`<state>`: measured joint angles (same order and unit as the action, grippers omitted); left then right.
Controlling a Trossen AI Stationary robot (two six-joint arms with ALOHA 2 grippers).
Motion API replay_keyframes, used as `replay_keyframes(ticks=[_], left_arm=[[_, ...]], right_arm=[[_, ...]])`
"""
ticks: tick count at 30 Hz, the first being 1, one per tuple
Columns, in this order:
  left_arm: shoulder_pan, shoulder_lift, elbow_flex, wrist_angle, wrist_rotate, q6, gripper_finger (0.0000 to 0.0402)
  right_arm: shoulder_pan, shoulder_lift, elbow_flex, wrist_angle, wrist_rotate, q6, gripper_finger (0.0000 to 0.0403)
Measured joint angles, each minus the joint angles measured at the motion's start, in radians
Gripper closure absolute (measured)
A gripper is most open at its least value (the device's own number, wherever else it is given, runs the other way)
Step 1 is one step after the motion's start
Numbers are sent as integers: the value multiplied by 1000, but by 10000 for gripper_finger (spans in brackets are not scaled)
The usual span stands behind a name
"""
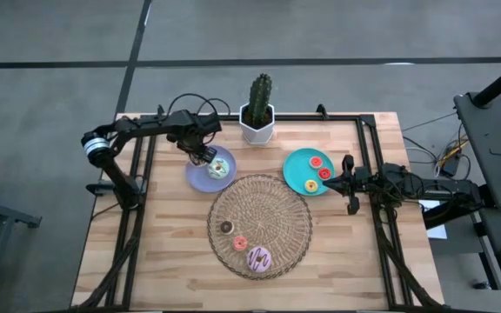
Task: Pick & Place donuts
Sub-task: Put the large black donut on the purple plate
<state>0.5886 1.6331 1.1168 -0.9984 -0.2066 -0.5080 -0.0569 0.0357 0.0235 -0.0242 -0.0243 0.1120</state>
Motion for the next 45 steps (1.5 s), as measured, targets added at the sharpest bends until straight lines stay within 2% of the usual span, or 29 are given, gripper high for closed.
replay_keyframes(ticks=[21, 27, 45], left_arm=[[1, 13, -13, 108, -5, -3, 266], [1, 13, -16, 109, -39, -5, 266], [1, 13, -26, 138, -42, -4, 266]], right_arm=[[0, 0, 0, 0, 0, 0, 394], [0, 0, 0, 0, 0, 0, 394], [0, 0, 0, 0, 0, 0, 394]])
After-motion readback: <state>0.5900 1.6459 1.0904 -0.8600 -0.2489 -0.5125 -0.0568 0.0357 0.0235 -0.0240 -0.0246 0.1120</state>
